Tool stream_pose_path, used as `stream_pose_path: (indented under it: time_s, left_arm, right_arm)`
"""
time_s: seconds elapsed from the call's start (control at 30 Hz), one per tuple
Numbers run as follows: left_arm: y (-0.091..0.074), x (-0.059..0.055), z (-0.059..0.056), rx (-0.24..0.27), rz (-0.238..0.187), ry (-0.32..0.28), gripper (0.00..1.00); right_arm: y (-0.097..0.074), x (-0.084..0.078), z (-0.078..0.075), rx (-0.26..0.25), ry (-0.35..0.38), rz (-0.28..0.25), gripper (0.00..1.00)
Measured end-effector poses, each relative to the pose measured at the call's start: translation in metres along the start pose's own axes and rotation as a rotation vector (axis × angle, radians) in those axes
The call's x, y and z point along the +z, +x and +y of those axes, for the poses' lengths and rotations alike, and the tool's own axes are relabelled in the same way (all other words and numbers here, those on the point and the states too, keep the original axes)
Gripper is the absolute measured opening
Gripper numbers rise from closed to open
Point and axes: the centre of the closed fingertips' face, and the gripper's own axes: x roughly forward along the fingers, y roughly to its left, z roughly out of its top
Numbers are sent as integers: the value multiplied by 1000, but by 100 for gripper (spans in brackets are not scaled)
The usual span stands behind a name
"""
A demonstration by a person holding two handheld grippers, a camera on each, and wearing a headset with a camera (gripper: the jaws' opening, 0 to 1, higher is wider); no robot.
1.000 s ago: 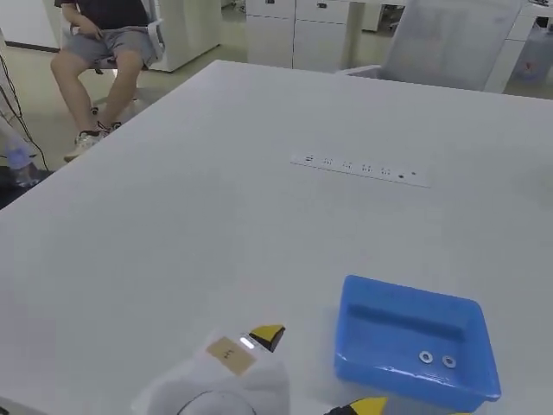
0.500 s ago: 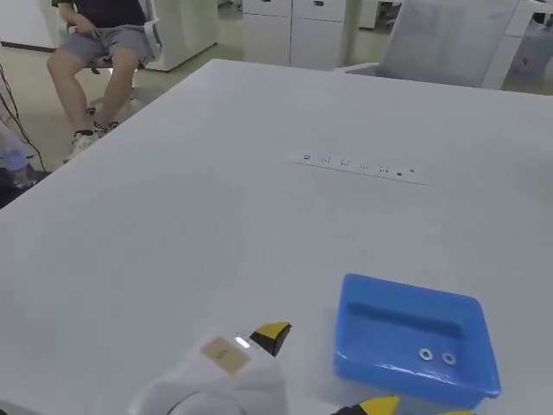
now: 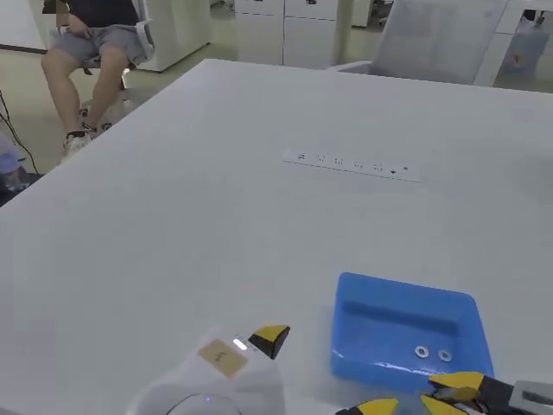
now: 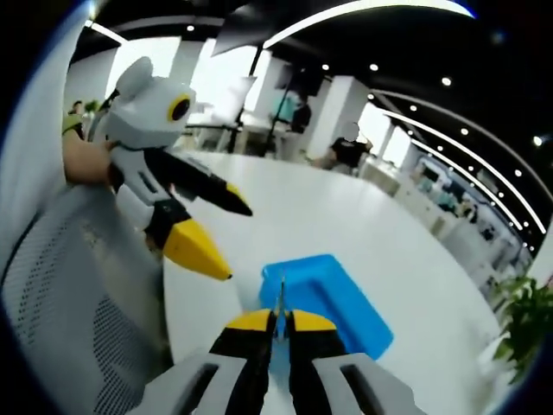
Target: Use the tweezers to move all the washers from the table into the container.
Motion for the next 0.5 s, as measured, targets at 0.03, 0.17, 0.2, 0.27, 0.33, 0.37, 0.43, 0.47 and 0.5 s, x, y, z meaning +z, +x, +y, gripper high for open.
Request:
stream_pose_path:
  time_s: [0.03, 0.17, 0.2, 0.27, 0.33, 0.37, 0.43, 0.47, 0.5]
  left_arm:
    - [0, 0, 0, 1, 2, 0, 70]
    - [0, -1, 2, 6, 2, 0, 70]
    - [0, -1, 2, 7, 2, -1, 70]
    - [0, 0, 2, 7, 1, -1, 69]
    - [0, 0, 2, 5, 0, -3, 69]
    - [1, 0, 0, -4, -1, -2, 69]
    - [1, -1, -1, -7, 3, 9, 70]
    - [1, -1, -2, -9, 6, 11, 70]
    - [1, -1, -2, -11, 7, 10, 70]
  right_arm:
    - [0, 2, -2, -5, 4, -4, 3]
    - [1, 10, -11, -20, 17, -30, 3]
    - [2, 12, -15, -23, 43, -42, 3]
    - [6, 12, -20, -33, 81, -56, 3]
    - [11, 10, -29, -56, 113, -51, 3]
    - [15, 10, -33, -61, 124, -46, 3]
    - [19, 8, -38, -67, 139, -31, 3]
    - [22, 7, -43, -76, 152, -28, 3]
    - [24, 6, -45, -75, 168, -27, 3]
